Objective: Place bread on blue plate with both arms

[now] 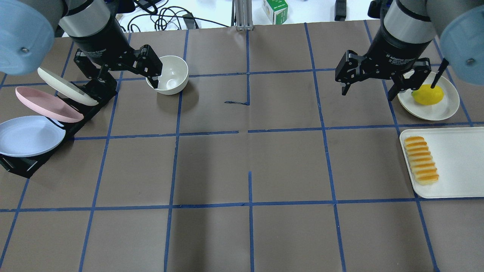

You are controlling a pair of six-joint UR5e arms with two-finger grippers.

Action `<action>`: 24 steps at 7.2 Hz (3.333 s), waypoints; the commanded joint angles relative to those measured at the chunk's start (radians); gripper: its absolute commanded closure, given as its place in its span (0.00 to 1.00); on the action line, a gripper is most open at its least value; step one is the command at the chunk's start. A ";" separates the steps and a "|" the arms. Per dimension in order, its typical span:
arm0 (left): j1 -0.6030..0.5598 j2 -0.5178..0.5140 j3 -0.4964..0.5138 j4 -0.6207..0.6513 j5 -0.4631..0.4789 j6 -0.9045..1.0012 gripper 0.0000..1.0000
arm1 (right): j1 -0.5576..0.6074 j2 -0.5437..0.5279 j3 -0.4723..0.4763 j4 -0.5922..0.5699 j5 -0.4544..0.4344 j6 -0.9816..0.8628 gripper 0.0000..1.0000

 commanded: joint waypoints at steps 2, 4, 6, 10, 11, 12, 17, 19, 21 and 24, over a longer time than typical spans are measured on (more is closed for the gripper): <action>0.001 0.004 0.000 0.000 -0.001 -0.004 0.00 | 0.000 0.002 0.001 -0.001 0.000 0.000 0.00; 0.029 0.009 -0.002 0.002 0.002 -0.010 0.00 | -0.004 0.006 0.001 0.015 -0.012 -0.008 0.00; 0.174 0.033 -0.030 0.003 0.156 0.003 0.00 | -0.077 0.029 0.049 -0.039 -0.108 -0.046 0.00; 0.619 -0.009 -0.095 0.047 0.233 0.101 0.00 | -0.380 0.095 0.272 -0.379 -0.110 -0.459 0.00; 0.668 -0.046 -0.098 0.116 0.235 0.123 0.00 | -0.417 0.124 0.332 -0.474 -0.110 -0.477 0.00; 0.690 -0.098 -0.101 0.190 0.235 0.126 0.00 | -0.440 0.159 0.377 -0.548 -0.109 -0.509 0.00; 0.715 -0.347 -0.118 0.469 0.349 0.042 0.00 | -0.500 0.308 0.428 -0.630 -0.088 -0.562 0.00; 0.715 -0.370 -0.120 0.469 0.456 -0.002 0.00 | -0.504 0.327 0.440 -0.636 -0.072 -0.566 0.01; 0.715 -0.372 -0.118 0.468 0.449 -0.035 0.31 | -0.515 0.328 0.440 -0.630 -0.089 -0.613 0.62; 0.715 -0.372 -0.118 0.466 0.439 -0.039 1.00 | -0.526 0.315 0.429 -0.601 -0.087 -0.614 1.00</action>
